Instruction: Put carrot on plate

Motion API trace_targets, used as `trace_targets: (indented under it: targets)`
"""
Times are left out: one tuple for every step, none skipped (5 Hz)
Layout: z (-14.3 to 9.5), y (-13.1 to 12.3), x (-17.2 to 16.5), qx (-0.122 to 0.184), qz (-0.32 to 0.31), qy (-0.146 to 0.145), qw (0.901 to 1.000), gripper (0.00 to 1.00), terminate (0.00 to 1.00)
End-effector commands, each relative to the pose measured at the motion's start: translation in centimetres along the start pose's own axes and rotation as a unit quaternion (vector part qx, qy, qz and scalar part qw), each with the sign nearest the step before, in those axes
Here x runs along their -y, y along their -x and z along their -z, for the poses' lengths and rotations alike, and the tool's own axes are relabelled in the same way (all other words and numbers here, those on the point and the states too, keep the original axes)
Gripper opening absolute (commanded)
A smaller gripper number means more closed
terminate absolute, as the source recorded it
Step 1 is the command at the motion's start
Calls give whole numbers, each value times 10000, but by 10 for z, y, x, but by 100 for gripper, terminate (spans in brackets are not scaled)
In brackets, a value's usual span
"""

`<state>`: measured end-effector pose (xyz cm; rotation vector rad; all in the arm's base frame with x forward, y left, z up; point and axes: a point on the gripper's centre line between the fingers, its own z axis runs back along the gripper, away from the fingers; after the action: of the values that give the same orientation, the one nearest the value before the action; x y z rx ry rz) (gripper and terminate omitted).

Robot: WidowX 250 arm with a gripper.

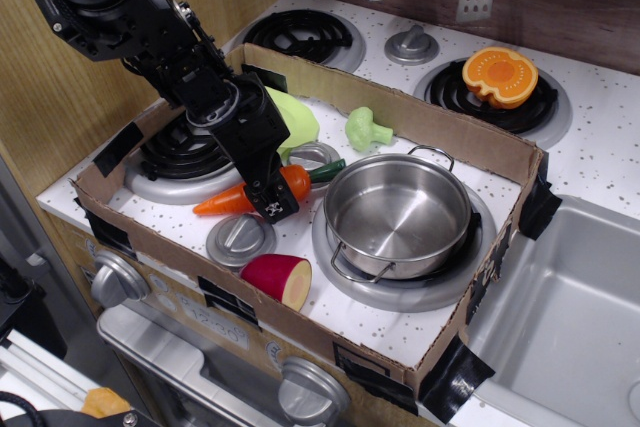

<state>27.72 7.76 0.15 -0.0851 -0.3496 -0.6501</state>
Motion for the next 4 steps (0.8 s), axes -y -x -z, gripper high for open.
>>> trace_targets:
  targets:
    - [-52,-29,-7,-323,-65,-587,9977,0,0]
    - [-70,-40,-14,-500,-227,-539,9970,0,0]
    - [-87,-40,-36,-636,-14,-794,9948,0,0]
    - [-84,-34,-66,-667,-31,-764,9948,0,0]
